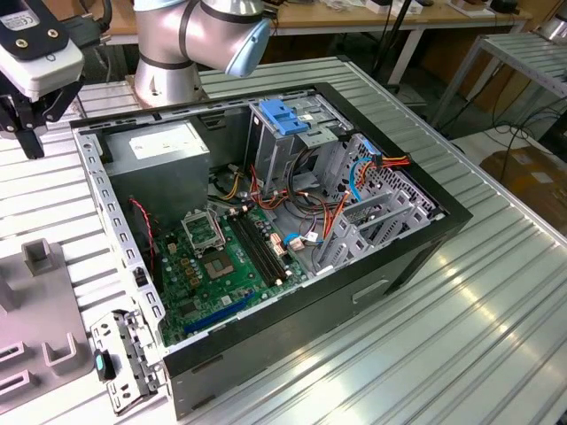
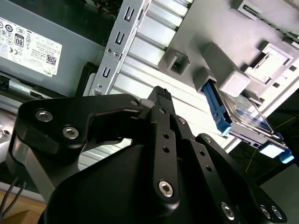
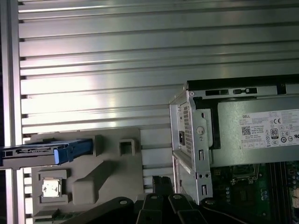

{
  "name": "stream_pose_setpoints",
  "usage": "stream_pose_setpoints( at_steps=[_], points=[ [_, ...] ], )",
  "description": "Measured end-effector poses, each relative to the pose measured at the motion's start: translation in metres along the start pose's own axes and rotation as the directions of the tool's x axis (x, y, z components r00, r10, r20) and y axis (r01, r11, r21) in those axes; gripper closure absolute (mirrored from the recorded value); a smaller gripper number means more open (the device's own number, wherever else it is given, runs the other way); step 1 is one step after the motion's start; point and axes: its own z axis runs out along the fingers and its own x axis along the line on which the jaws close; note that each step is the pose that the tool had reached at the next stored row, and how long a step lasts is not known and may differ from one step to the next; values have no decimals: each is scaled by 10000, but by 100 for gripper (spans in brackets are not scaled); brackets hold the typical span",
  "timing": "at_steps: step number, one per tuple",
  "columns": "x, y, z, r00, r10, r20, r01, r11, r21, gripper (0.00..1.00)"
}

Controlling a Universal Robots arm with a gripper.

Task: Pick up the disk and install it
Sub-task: 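Reach for the disk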

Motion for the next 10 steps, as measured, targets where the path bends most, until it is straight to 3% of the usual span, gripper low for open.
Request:
stream_pose_setpoints(
  at_steps=[7, 10],
  points=[
    [100, -7, -3, 10000, 1, -1, -1, 10000, 0, 89],
    [175, -12, -5, 10000, 1, -1, -1, 10000, 0, 89]
  ],
)
